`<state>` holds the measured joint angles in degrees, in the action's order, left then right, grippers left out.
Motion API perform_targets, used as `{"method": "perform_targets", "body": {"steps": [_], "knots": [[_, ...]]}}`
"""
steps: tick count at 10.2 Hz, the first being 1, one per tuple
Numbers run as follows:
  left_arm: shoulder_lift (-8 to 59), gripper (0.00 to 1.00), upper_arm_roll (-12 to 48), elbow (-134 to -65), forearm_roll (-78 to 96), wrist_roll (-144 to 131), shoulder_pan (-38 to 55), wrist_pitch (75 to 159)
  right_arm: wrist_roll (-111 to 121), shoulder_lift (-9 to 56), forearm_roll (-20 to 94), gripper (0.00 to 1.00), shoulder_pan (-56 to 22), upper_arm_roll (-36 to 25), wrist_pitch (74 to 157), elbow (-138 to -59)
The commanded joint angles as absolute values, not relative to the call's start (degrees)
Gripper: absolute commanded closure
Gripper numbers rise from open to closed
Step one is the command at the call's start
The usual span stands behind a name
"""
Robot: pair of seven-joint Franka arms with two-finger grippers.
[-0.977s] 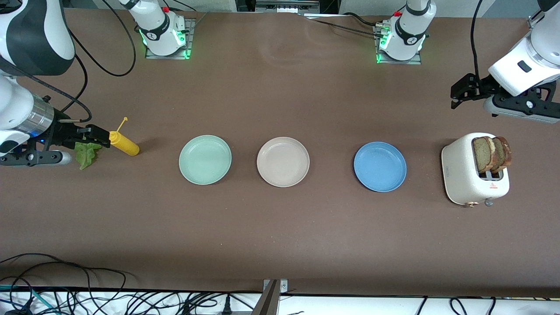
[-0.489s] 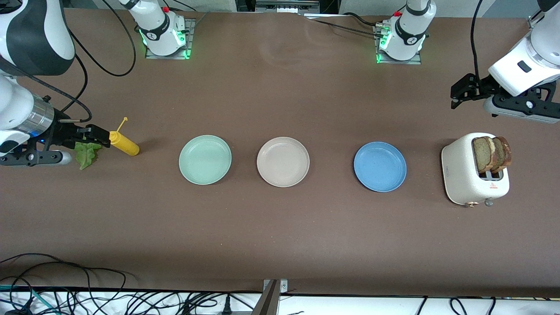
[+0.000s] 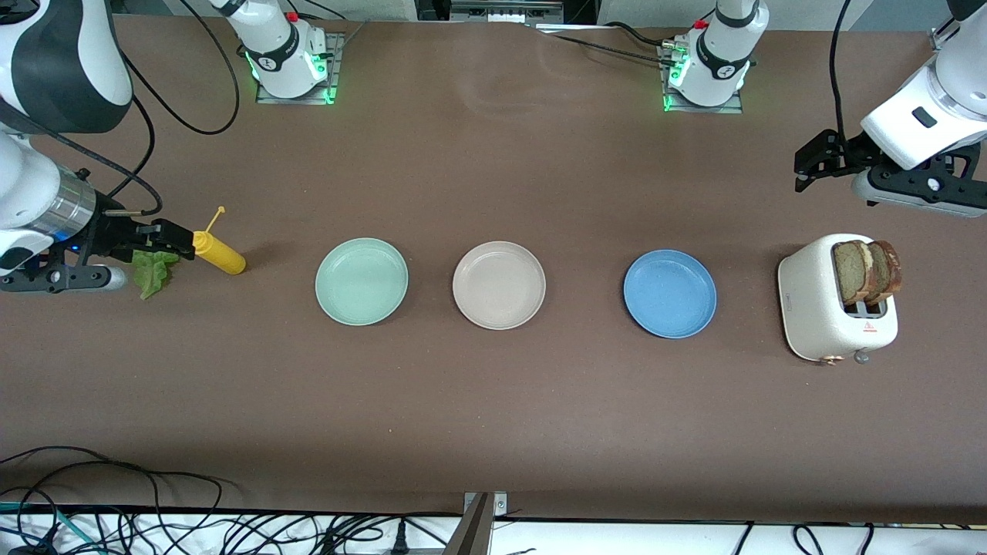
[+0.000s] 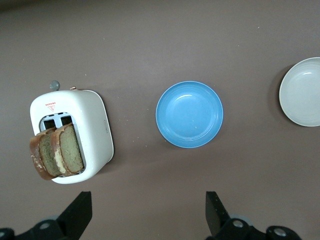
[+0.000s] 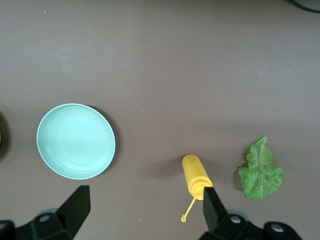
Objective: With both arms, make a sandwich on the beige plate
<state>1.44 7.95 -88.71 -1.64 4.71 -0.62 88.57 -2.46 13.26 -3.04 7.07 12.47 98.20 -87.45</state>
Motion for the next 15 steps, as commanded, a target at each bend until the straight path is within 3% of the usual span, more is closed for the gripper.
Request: {"method": "perform_targets", "body": {"steps": [1, 15], "knots": [[1.2, 0.00, 7.9, -88.8, -1.8, 5.7, -0.7, 88.0, -2.3, 12.3, -2.1, 0.00, 7.1, 12.4, 97.6, -88.0], [1.3, 0.00, 7.9, -88.7, -1.8, 5.2, -1.1, 88.2, -2.5, 12.3, -2.1, 0.00, 7.1, 12.4, 96.5, -88.1]]}}
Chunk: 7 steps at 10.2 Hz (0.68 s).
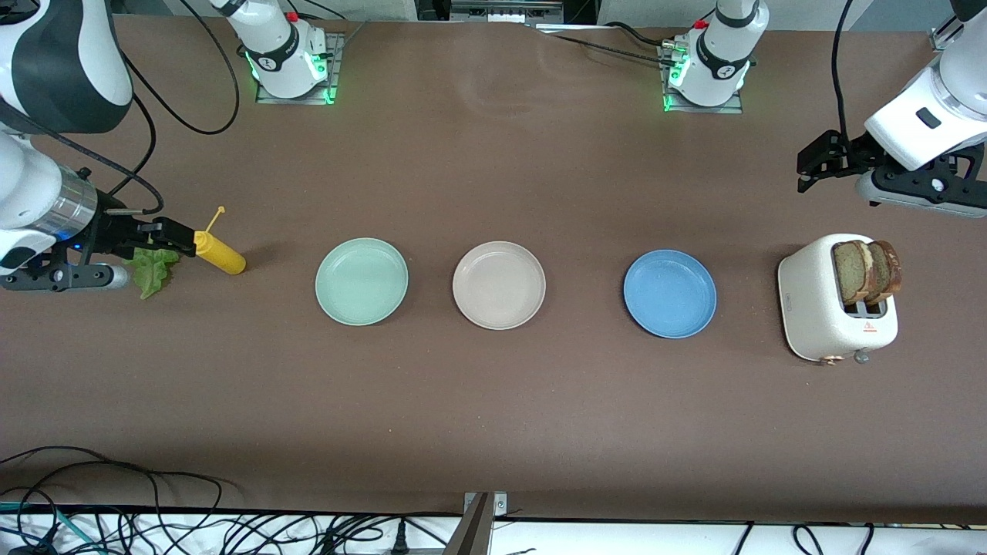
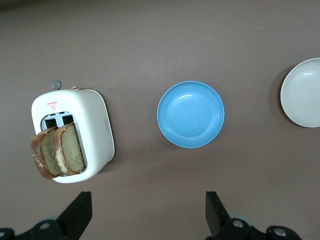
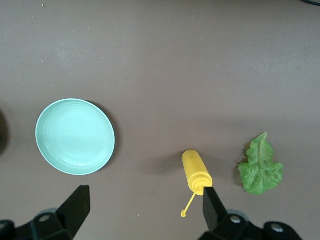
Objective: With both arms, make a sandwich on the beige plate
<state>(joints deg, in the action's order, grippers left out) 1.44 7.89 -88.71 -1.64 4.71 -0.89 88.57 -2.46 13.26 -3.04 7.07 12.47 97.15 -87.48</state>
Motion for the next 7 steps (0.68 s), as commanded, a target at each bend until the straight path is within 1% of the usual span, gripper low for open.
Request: {"method": "perform_targets", "body": {"steps": [1, 7], "knots": [[1.3, 0.00, 7.9, -88.7, -1.8, 5.3, -1.1, 88.2, -2.5, 12.3, -2.1, 0.00, 7.1, 12.4, 96.5, -88.1], [1.3, 0.00, 7.6, -88.2, -1.8, 5.8, -1.3, 88.2, -2.5, 12.3, -2.1, 0.00, 7.1, 12.4, 96.5, -88.1]]}}
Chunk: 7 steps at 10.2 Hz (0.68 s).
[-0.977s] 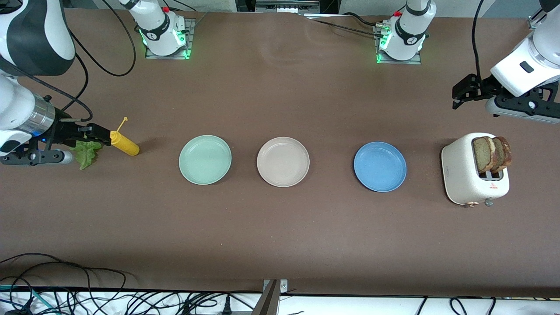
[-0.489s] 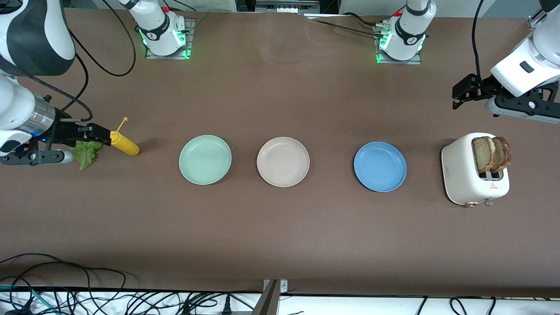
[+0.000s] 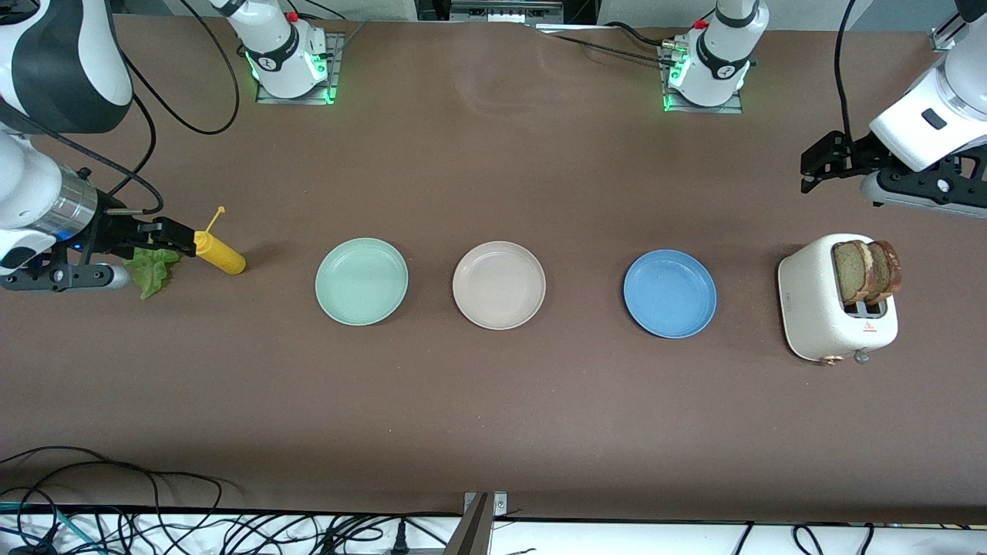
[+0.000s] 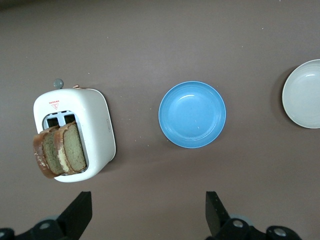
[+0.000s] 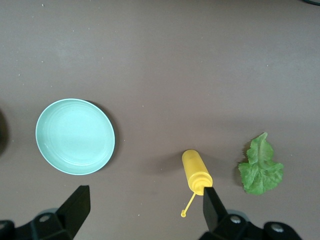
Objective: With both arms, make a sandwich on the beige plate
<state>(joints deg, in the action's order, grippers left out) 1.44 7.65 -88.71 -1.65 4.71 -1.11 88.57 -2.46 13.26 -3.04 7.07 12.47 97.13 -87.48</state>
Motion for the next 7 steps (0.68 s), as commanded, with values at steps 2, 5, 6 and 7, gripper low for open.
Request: {"method": "perform_targets", "body": {"steps": [2, 5, 6, 7], "knots": [[1.4, 0.00, 7.5, -88.2, -1.8, 5.9, -2.4, 88.2, -2.5, 12.4, -2.1, 0.00, 7.1, 12.4, 96.5, -88.1], [2.6, 0.00, 7.5, -89.0, -2.3, 7.6, -7.0, 89.4, -2.4, 12.3, -2.1, 0.00, 7.2, 12.4, 96.5, -88.1], [2.9, 0.00, 7.5, -90.4, -3.6, 9.7, -8.5, 90.3, -2.5, 12.3, -2.1, 0.00, 7.2, 12.4, 96.5, -88.1], [2.8, 0.00, 7.5, -92.8, -5.3, 11.5, -8.9, 93.7, -2.4, 12.3, -2.1, 0.00, 7.2, 12.3, 96.5, -88.1]]}}
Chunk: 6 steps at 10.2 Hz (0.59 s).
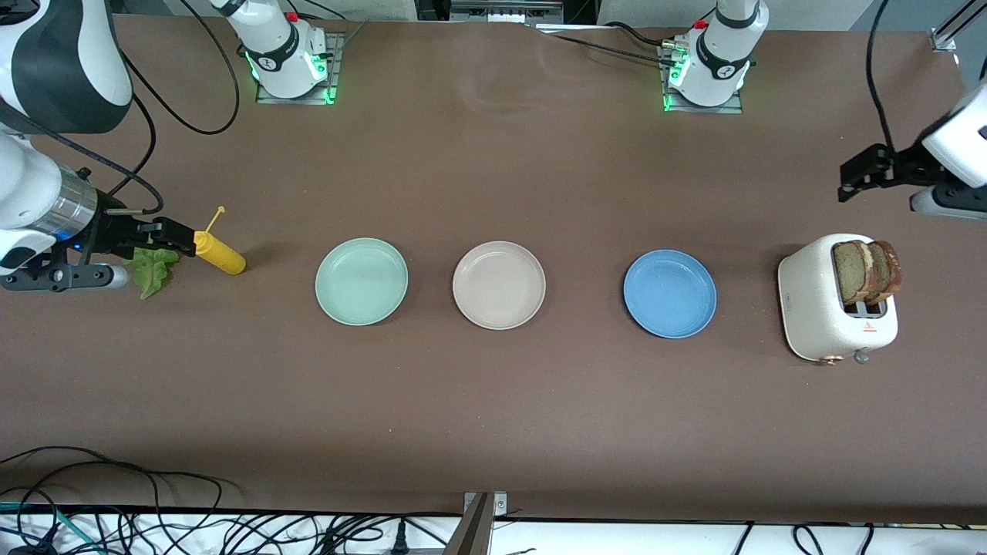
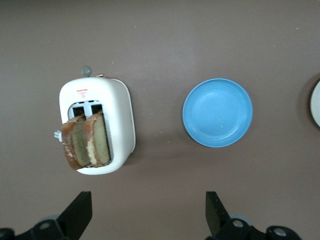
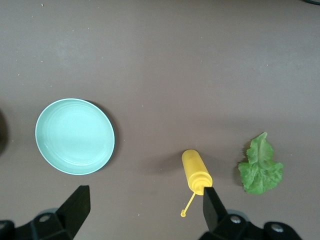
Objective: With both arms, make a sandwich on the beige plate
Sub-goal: 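Lower the left gripper into the toaster and grasp a bread slice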
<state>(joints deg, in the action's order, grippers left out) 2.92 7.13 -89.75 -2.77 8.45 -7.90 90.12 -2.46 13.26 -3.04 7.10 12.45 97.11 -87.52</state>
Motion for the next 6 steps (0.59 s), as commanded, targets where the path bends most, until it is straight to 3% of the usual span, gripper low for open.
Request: {"method": "perform_targets", "body": {"steps": [1, 6], "knots": [[2.6, 0.00, 7.5, -96.1, -7.0, 12.1, -10.3, 98.0, -2.5, 12.3, -2.1, 0.00, 7.2, 12.3, 96.5, -88.1], [2.7, 0.00, 7.5, -109.7, -10.1, 12.4, -13.0, 114.7, -2.2, 12.4, -2.3, 0.00, 7.2, 12.3, 96.5, -87.8]]}}
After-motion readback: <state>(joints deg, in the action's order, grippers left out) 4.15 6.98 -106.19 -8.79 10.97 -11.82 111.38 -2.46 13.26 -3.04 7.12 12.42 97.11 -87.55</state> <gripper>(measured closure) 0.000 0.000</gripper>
